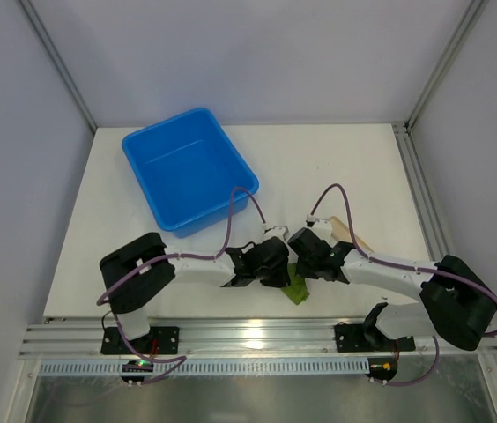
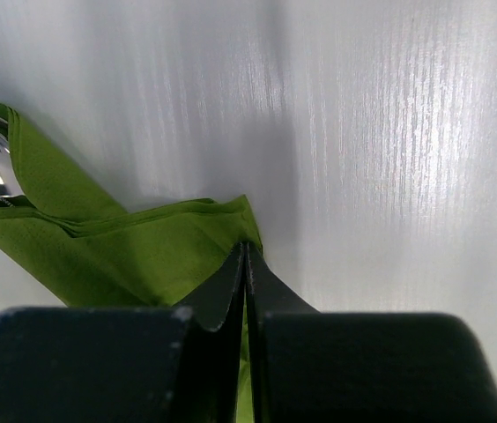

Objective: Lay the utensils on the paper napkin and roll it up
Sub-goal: Roll the napkin at the center of the board.

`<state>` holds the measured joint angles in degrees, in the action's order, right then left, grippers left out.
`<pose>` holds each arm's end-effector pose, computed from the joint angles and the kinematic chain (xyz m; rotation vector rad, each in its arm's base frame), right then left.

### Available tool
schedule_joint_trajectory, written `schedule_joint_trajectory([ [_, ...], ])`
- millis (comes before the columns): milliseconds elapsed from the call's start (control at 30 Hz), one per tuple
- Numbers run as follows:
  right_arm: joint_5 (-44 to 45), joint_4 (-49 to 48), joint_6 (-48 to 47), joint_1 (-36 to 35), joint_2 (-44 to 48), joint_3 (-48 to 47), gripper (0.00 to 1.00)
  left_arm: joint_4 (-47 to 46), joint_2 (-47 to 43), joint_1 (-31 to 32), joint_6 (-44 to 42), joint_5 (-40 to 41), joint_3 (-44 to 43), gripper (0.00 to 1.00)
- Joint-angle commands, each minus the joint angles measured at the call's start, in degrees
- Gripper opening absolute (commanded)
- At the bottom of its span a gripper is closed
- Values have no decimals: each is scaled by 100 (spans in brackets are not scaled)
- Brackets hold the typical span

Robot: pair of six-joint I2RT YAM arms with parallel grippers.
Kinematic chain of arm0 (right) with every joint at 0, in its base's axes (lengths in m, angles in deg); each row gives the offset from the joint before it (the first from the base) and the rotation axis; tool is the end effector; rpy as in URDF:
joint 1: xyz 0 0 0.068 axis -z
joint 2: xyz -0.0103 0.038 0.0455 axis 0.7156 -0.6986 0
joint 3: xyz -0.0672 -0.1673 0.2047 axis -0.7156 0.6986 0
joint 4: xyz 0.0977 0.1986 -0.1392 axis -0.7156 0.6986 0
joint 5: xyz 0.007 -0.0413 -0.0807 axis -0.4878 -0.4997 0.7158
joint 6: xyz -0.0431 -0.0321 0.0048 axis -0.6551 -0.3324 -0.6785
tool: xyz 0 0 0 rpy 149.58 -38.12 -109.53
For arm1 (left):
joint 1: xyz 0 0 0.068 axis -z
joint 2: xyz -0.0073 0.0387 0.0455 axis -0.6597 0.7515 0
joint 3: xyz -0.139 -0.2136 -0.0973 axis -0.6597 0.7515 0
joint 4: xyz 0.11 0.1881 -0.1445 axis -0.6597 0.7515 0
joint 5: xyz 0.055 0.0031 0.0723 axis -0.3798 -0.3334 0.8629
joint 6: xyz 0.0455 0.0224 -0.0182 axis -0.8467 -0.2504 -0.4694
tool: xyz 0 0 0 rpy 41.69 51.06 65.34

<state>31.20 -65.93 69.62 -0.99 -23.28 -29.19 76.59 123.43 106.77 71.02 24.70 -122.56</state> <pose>0.1580 0.1520 0.1537 0.1638 2.6051 0.1839 0.1481 -0.3206 0.1440 0.2112 2.5893 -0.8529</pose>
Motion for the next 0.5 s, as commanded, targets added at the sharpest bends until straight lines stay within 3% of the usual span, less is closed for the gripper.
schedule_joint_trajectory([
  [0,279,437,23,-17,-32,219,4,774,-204,7,-261,318,-105,0],
  [467,129,305,5,-26,48,254,4,688,-187,-327,-464,47,-492,0],
])
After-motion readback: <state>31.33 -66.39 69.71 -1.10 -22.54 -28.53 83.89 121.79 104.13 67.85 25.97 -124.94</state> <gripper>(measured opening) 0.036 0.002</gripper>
